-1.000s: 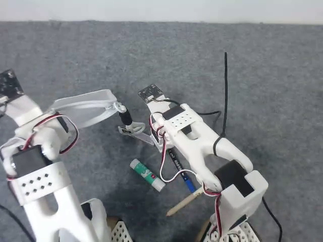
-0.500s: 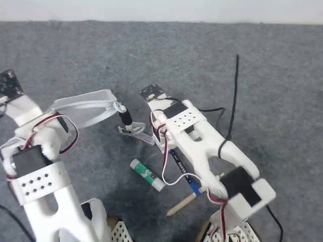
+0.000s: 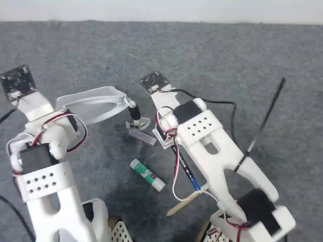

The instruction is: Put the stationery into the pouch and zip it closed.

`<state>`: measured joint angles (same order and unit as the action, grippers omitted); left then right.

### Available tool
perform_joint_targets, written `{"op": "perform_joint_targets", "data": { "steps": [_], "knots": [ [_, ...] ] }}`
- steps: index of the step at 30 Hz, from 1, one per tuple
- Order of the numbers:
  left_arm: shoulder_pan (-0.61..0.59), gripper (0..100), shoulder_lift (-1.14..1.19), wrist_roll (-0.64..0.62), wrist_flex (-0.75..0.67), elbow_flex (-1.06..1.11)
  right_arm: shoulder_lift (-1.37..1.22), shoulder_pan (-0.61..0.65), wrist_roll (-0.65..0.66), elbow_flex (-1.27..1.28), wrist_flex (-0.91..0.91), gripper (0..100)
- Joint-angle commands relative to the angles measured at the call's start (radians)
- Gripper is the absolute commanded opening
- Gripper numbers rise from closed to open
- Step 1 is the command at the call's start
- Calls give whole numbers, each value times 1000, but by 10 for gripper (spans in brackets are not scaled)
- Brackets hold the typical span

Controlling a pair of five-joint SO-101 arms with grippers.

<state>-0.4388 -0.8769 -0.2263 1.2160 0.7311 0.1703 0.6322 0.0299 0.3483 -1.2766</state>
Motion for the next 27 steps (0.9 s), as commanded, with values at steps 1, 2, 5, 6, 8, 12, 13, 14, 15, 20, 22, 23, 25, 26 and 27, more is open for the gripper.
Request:
{"op": "perform_joint_targets", "data": {
  "steps": [1, 2, 5, 6, 8, 12, 13, 14, 15, 20, 22, 23, 25, 26, 27],
  "knots": [
    [6, 9, -8, -6, -35, -53, 110, -16, 12, 20, 10, 6],
    [5, 9, -8, -6, -35, -53, 124, -16, 12, 37, 24, 6],
    [5, 9, -8, -6, -35, -53, 170, -16, 8, 81, 64, 6],
    [3, 9, -8, -6, -35, -51, 186, -13, 6, 92, 68, 6],
    [3, 9, -8, -6, -35, -51, 225, -12, 6, 104, 68, 6],
    [3, 9, -8, -6, -40, -44, 303, -12, 6, 129, 68, 6],
    [3, 9, -8, -6, -43, -42, 323, -12, 6, 133, 68, 6],
    [3, 9, -8, -6, -43, -42, 343, -12, 6, 137, 68, 6],
    [3, 9, -8, -6, -43, -42, 364, -12, 6, 138, 70, 6],
    [2, 9, -8, -6, -43, -42, 463, -10, 6, 132, 70, 6],
    [2, 9, -8, -8, -43, -42, 503, 1, 9, 123, 82, 6],
    [2, 9, -8, -9, -43, -42, 524, 12, 11, 118, 85, 6],
    [2, 9, -8, -9, -43, -42, 564, 31, 12, 110, 94, 6],
    [2, 9, -8, -11, -43, -42, 585, 47, 12, 110, 101, 6],
    [3, 9, -8, -11, -43, -42, 605, 61, 12, 110, 111, 6]
  ]
}}
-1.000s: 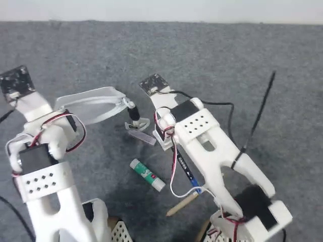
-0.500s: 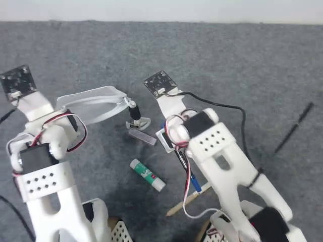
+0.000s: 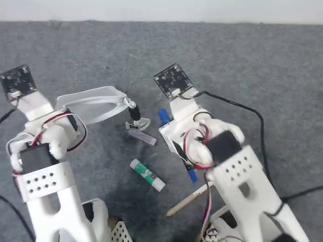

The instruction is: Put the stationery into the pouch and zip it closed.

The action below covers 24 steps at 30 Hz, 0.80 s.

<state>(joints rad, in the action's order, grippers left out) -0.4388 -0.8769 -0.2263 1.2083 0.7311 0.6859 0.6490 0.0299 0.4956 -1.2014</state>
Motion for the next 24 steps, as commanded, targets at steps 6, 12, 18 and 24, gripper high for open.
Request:
{"op": "perform_joint_targets", "data": {
  "steps": [6, 12, 18, 24],
  "knots": [
    [3, 9, -8, -11, -35, -42, 197, 91, 14, -37, 131, 6],
    [6, 9, -8, -11, -37, -45, 249, 134, 14, -31, 260, 6],
    [8, 9, -8, -12, -37, -45, 251, 188, 14, -31, 355, 6],
    [8, 9, -8, -12, -37, -45, 248, 206, 14, -31, 472, 6]
  ]
}}
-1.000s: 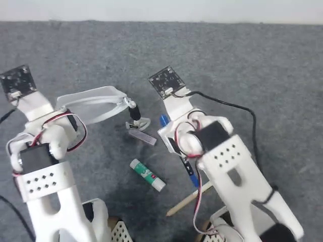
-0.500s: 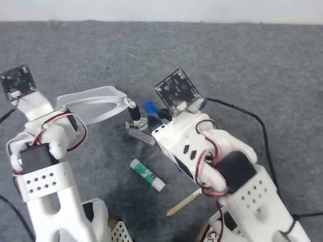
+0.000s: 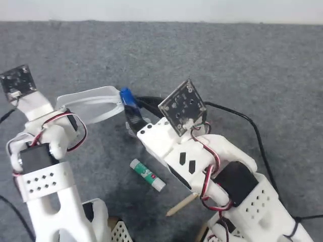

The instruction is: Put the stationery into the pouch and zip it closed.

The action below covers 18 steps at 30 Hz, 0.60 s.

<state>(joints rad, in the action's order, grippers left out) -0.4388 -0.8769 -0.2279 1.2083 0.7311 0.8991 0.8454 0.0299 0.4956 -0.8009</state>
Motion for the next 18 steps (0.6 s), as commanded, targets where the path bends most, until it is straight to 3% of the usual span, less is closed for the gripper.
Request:
{"op": "perform_joint_targets", "data": {
  "steps": [1, 5, 13, 18],
  "knots": [
    [8, 9, -8, -11, -37, -45, 35, 10, 14, -31, 97, 6],
    [8, 9, -8, -11, -38, -47, 33, 12, 6, -17, 208, 6],
    [9, 9, -8, -11, -52, -44, 33, 38, 14, 152, 633, 6],
    [9, 9, -8, -11, -52, -45, 33, 48, 8, 212, 768, 6]
  ]
}}
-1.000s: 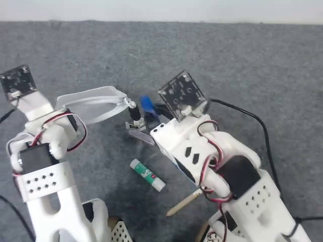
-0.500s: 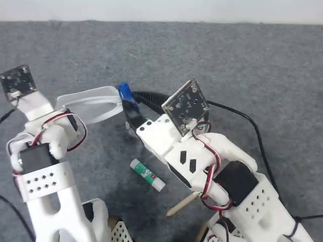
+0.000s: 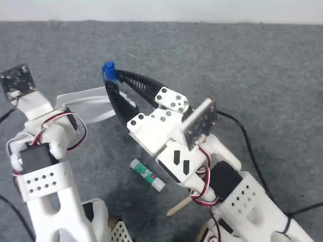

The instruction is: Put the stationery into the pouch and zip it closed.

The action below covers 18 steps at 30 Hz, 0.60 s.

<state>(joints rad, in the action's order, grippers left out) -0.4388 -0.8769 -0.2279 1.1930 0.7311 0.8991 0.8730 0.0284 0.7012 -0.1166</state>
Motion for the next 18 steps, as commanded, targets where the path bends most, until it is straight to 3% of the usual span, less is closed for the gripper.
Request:
{"op": "perform_joint_targets", "data": {
  "steps": [1, 13, 18],
  "knots": [
    [9, 9, -8, -11, -37, -47, 31, 36, 14, 21, 107, 6],
    [144, 9, -3, -49, -28, -108, 31, 85, 15, 284, 549, 6],
    [144, 9, -2, -52, -28, -116, 31, 56, 15, 348, 628, 6]
  ]
}}
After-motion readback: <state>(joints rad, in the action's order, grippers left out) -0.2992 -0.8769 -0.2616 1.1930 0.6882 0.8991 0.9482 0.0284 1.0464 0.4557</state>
